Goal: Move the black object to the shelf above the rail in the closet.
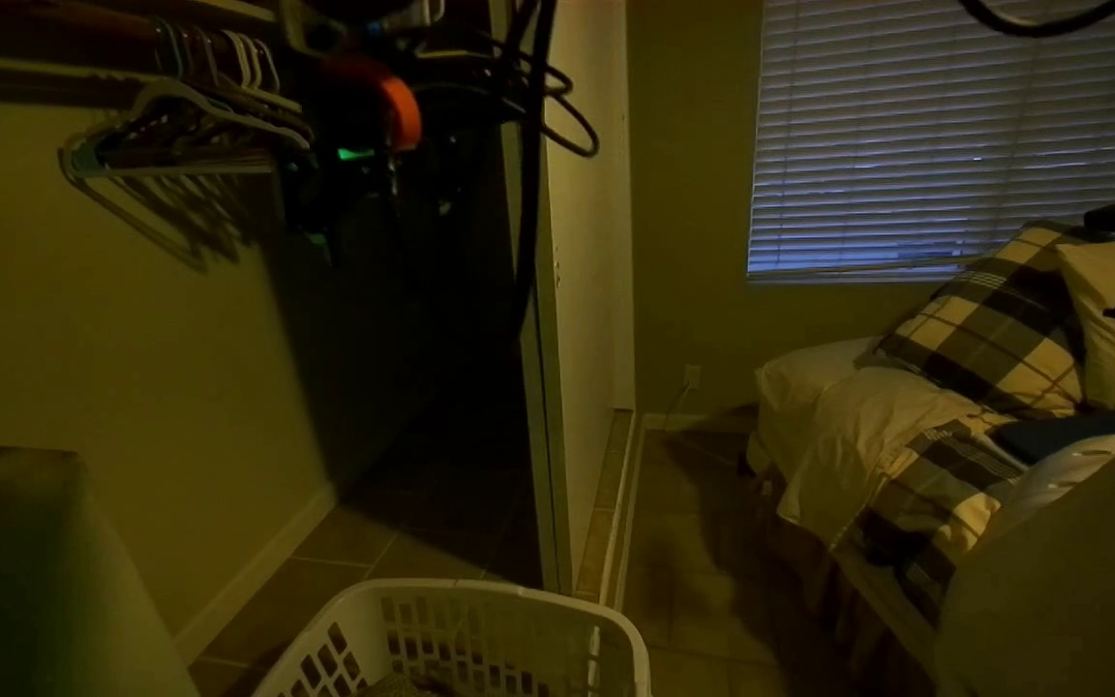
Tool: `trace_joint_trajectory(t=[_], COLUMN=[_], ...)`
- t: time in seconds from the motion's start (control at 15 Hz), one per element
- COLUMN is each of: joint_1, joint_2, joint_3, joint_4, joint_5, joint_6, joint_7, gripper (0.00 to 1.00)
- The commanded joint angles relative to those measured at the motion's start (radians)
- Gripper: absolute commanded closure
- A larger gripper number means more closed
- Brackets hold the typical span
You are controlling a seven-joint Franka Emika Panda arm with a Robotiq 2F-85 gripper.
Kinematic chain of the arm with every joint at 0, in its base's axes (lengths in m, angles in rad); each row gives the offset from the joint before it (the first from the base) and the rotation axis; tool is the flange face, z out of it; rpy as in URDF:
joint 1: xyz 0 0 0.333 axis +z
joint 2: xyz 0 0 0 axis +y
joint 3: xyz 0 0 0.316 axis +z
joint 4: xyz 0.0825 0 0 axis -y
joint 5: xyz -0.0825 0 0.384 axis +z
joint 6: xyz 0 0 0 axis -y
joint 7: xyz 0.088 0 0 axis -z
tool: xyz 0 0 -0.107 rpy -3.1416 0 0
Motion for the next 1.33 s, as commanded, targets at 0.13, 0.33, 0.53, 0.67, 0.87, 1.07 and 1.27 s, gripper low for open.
trace_joint_trajectory(t=[0.13,0.33,0.53,0.67,0.87,1.07,1.27], joint_1=[0.094,0.159,0.232,0.245,0.260,0.263,0.281], joint_2=[0.256,0.371,0.471,0.416,0.454,0.480,0.544], joint_3=[0.041,0.066,0.074,0.043,0.041,0.041,0.032], joint_4=[0.323,0.445,0.558,0.483,0.522,0.543,0.580], joint_5=[-0.009,-0.018,-0.021,-0.008,-0.007,0.008,0.019], joint_6=[0.014,0.017,0.000,0.023,0.021,0.081,0.256], joint_7=[-0.137,-0.209,-0.307,-0.264,-0.289,-0.327,-0.408], gripper=[0.00,0.00,0.00,0.00,0.00,0.00,0.00])
